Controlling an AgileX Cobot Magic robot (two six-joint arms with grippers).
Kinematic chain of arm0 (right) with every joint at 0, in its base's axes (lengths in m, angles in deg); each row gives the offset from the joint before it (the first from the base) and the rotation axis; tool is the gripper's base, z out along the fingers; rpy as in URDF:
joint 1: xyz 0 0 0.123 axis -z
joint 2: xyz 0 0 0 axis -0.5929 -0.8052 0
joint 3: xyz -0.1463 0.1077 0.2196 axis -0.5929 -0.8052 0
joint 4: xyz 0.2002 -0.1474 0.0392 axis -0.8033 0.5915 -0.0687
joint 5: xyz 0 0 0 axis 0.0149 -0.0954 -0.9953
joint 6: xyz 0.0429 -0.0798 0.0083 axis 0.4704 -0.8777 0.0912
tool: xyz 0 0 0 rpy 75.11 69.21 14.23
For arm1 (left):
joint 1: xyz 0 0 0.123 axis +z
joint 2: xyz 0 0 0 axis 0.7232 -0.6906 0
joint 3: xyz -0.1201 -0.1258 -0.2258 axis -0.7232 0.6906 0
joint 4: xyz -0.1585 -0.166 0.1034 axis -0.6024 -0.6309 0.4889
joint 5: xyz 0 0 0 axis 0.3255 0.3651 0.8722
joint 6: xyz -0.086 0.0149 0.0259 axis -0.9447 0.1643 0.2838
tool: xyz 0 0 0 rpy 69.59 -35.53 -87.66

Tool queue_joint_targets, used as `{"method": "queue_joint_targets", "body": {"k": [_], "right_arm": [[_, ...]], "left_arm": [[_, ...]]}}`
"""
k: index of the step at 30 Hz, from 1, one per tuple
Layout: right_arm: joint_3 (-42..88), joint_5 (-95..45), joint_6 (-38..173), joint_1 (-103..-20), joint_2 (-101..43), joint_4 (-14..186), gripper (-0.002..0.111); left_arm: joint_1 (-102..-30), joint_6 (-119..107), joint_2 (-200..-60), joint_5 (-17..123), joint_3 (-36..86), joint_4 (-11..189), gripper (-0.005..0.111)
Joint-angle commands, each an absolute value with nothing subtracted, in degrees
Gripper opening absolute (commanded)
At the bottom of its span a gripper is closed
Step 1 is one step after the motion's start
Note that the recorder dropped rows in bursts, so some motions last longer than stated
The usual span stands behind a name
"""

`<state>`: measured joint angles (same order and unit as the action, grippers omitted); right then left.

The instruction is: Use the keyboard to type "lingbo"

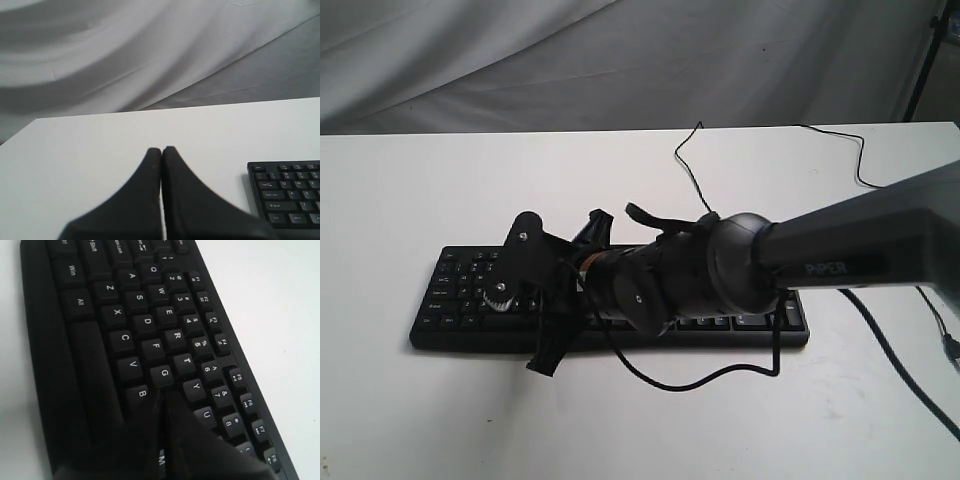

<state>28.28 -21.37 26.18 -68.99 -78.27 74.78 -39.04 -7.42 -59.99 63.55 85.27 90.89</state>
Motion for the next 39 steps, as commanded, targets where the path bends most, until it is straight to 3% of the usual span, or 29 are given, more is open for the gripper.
{"method": "queue_joint_targets", "body": {"k": [1, 39], "right_arm": [[28.5, -20.3, 26.2, -69.0, -78.6, 75.1, 0.0], [28.5, -20.3, 26.3, -68.9, -79.8, 74.7, 0.0]], "left_arm": [[-39.3, -7.6, -60.2, 63.3, 85.6, 90.9, 0.001], [-39.3, -7.6, -60.2, 63.3, 85.6, 90.9, 0.001]]}}
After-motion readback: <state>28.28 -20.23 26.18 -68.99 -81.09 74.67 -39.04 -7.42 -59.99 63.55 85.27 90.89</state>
